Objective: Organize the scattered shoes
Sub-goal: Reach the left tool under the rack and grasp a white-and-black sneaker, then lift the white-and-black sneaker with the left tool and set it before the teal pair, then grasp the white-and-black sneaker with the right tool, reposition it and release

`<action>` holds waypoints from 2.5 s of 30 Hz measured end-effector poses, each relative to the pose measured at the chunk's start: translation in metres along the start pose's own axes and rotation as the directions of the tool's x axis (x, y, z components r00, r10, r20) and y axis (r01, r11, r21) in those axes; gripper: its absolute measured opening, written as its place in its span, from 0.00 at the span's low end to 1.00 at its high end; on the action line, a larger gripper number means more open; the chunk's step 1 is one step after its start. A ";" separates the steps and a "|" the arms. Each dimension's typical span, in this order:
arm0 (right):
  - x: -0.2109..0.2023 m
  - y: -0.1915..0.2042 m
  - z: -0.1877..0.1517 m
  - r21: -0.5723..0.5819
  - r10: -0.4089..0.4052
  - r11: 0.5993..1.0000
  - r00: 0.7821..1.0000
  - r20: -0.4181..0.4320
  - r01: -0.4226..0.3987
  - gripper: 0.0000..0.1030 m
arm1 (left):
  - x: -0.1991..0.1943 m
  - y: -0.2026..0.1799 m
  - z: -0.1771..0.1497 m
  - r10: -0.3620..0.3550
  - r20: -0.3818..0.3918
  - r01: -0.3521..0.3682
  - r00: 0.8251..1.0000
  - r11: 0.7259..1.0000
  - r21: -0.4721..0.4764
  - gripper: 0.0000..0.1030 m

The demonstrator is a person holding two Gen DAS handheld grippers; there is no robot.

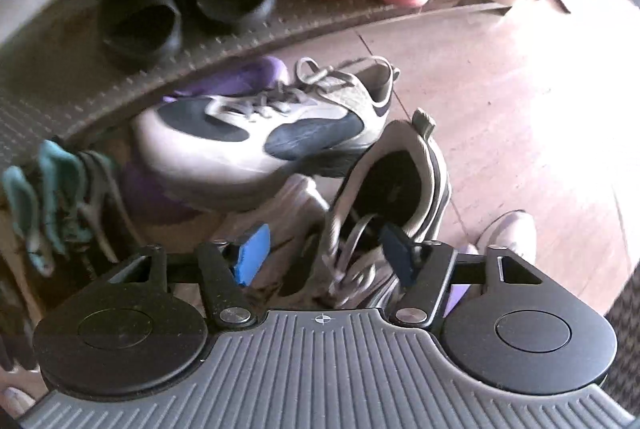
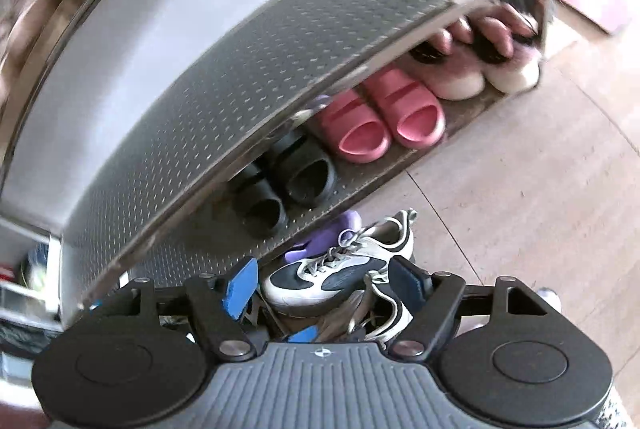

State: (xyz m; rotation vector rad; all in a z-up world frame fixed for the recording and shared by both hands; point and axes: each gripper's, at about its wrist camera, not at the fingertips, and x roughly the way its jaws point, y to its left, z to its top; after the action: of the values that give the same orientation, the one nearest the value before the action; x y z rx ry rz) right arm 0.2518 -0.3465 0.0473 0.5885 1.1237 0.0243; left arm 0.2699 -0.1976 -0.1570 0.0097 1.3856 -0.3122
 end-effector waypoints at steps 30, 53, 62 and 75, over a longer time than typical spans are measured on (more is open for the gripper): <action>0.042 0.085 -0.041 -0.085 0.087 0.991 0.987 -0.134 -0.099 0.81 | -0.163 0.104 -0.198 0.155 0.135 -0.078 0.979 0.886 -0.457 0.13; 0.137 0.146 -0.184 -0.571 -0.206 0.820 0.909 -0.362 -0.041 0.76 | -0.197 0.183 -0.272 0.215 -0.021 -0.210 0.976 0.916 -0.343 0.89; 0.213 0.098 -0.288 -0.396 -0.242 0.916 0.868 -0.433 0.058 0.53 | -0.188 0.212 -0.252 0.293 -0.033 -0.289 0.955 0.909 -0.299 0.87; 0.298 0.114 -0.349 -0.644 -0.383 0.756 0.876 -0.293 0.115 0.39 | -0.183 0.223 -0.250 0.261 -0.066 -0.268 0.963 0.909 -0.318 0.88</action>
State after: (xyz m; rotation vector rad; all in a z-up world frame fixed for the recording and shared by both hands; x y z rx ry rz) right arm 0.1185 -0.0080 -0.2551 -0.1812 1.5080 0.2804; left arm 0.0516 0.1024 -0.0676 -0.0712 1.4243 0.1466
